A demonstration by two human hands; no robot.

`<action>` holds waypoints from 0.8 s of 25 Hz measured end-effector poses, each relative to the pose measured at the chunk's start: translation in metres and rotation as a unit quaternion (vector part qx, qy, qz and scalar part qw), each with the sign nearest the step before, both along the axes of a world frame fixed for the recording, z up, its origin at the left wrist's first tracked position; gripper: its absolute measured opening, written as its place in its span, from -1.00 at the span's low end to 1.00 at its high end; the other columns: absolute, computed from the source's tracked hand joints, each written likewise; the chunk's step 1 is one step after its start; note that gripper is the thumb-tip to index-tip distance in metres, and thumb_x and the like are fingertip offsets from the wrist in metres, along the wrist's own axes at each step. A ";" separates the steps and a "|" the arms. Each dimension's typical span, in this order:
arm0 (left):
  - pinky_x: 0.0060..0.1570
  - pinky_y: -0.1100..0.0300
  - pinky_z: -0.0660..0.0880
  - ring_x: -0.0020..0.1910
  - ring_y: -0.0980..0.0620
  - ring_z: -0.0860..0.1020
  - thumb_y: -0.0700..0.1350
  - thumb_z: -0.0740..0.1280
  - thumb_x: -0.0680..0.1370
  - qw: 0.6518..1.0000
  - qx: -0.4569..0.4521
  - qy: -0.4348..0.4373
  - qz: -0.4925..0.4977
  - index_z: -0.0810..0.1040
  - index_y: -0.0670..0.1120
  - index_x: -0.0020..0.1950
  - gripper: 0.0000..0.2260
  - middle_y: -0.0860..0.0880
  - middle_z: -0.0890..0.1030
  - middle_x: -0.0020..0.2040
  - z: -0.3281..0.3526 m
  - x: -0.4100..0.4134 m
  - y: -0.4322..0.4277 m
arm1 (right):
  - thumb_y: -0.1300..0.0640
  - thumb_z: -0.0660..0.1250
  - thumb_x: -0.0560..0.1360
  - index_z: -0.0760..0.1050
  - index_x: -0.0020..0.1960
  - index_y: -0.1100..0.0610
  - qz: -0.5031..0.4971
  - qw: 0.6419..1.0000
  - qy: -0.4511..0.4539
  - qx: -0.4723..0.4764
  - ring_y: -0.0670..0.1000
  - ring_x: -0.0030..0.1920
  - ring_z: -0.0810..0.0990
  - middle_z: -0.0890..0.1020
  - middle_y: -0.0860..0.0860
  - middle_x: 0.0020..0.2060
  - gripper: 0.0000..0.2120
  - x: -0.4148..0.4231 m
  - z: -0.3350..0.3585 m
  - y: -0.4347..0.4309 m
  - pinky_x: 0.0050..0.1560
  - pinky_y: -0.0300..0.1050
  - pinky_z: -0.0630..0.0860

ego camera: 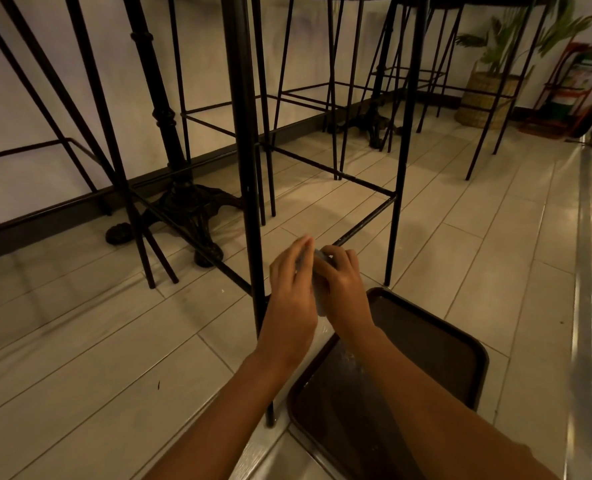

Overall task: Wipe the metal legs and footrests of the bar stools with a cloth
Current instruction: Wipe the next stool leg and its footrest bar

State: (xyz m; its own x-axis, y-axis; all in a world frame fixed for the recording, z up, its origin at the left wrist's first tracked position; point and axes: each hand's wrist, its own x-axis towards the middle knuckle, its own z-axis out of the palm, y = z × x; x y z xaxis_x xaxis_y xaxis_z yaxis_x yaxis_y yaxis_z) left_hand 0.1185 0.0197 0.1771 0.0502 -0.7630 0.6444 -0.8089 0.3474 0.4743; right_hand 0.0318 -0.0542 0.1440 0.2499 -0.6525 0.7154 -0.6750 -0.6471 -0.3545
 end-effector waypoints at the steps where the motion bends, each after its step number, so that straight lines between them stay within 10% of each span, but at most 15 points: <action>1: 0.37 0.14 0.30 0.42 -0.04 0.18 -0.25 0.08 0.55 0.998 0.056 -0.027 0.026 0.09 -0.15 0.46 -0.53 -0.14 0.17 0.45 0.000 0.000 -0.005 | 0.33 0.44 0.36 0.55 0.12 0.15 -0.003 1.000 -0.004 0.000 0.05 0.05 0.35 0.55 0.20 0.03 -0.66 0.000 0.000 -0.002 -0.12 -0.16 0.45; 6: 0.39 0.07 0.19 0.43 -0.14 0.16 -0.23 0.15 0.58 0.936 0.278 -0.178 0.120 -0.02 -0.25 0.46 -0.48 -0.25 0.11 0.46 0.013 -0.006 -0.025 | 0.35 0.43 0.36 0.57 0.09 0.12 -0.010 1.000 -0.004 0.010 0.05 0.03 0.34 0.55 0.18 0.01 -0.67 -0.002 0.001 -0.013 -0.10 -0.25 0.35; 17: -0.14 0.25 0.39 0.06 -0.03 0.49 -0.22 0.17 0.58 0.936 0.297 -0.118 0.146 0.38 -0.12 0.28 -0.74 -0.12 0.53 0.08 0.006 0.000 -0.038 | 0.41 0.40 0.36 0.56 0.10 0.13 0.023 1.000 -0.008 -0.021 0.07 0.02 0.38 0.55 0.19 0.00 -0.64 -0.009 -0.001 -0.023 -0.17 -0.11 0.51; 20: 0.02 0.21 0.42 0.15 -0.03 0.43 -0.23 0.19 0.57 0.925 0.299 -0.159 0.170 0.36 -0.12 0.30 -0.70 -0.10 0.49 0.16 0.006 -0.009 -0.038 | 0.41 0.42 0.35 0.52 0.12 0.13 0.053 0.998 -0.002 -0.030 0.08 0.02 0.38 0.55 0.21 0.00 -0.61 -0.015 -0.004 -0.026 -0.16 -0.11 0.50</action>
State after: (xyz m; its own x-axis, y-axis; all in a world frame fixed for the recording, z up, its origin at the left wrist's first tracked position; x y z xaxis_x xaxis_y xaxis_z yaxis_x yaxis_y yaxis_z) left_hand 0.1092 -0.0182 0.1831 0.2329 -0.9631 0.1347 -0.9551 -0.2004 0.2183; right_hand 0.0167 -0.0805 0.1404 0.3124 -0.5792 0.7530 -0.6002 -0.7347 -0.3161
